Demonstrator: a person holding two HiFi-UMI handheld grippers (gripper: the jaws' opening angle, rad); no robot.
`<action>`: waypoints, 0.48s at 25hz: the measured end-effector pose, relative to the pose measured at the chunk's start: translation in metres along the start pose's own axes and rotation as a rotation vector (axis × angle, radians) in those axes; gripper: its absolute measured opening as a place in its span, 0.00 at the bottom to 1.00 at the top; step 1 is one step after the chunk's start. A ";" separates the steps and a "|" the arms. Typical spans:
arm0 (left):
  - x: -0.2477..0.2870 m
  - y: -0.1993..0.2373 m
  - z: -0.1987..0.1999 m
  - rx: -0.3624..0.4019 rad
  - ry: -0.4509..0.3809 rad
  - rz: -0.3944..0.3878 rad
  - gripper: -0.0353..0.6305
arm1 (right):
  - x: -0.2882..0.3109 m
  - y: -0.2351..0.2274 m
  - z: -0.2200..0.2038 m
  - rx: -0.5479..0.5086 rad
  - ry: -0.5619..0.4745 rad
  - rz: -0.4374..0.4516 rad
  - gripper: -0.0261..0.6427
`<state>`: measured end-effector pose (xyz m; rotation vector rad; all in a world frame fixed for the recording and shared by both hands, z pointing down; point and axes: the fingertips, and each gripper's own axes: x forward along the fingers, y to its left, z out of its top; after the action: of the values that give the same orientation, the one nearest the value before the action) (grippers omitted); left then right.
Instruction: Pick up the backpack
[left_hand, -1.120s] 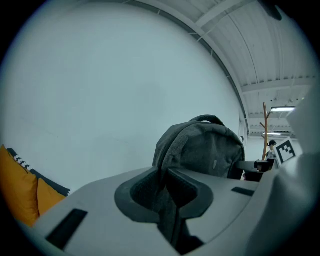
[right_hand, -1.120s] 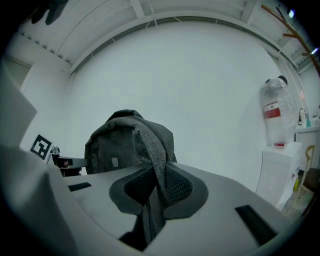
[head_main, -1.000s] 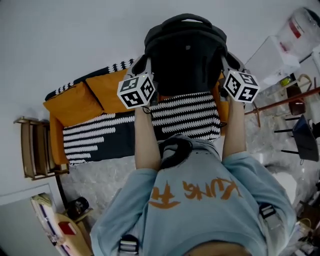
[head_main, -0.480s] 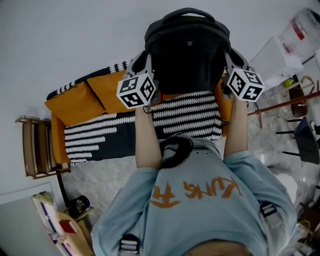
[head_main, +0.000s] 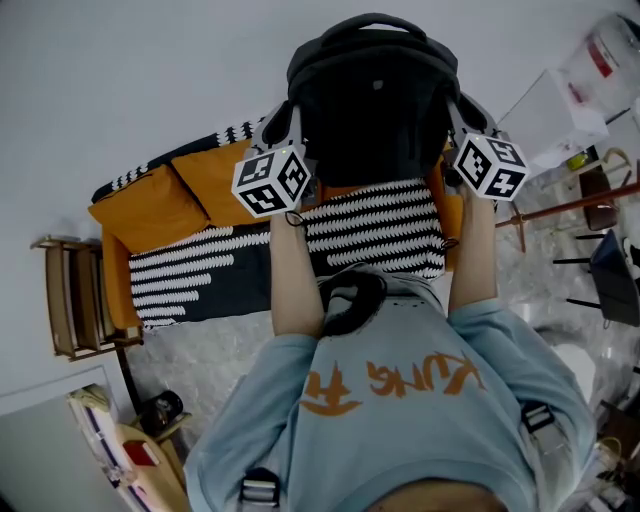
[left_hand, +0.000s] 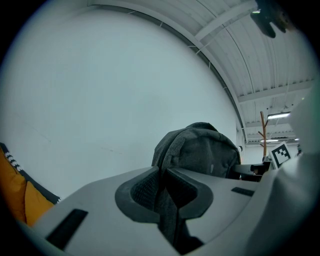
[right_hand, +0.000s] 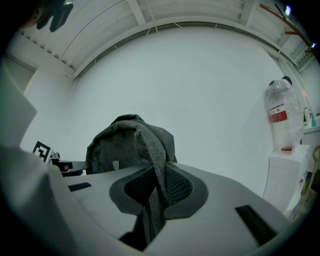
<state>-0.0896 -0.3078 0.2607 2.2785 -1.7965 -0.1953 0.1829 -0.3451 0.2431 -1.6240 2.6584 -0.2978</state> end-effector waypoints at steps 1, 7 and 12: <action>0.001 0.000 0.000 -0.001 0.000 0.001 0.14 | 0.000 0.000 0.000 0.001 0.001 0.000 0.10; 0.005 0.002 -0.004 -0.011 0.006 0.002 0.14 | 0.003 -0.003 -0.001 -0.003 0.008 -0.003 0.11; 0.006 0.004 -0.005 -0.016 0.008 0.005 0.14 | 0.006 -0.003 -0.003 -0.004 0.013 -0.002 0.11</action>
<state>-0.0903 -0.3137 0.2666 2.2603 -1.7896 -0.1985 0.1822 -0.3507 0.2469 -1.6314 2.6690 -0.3049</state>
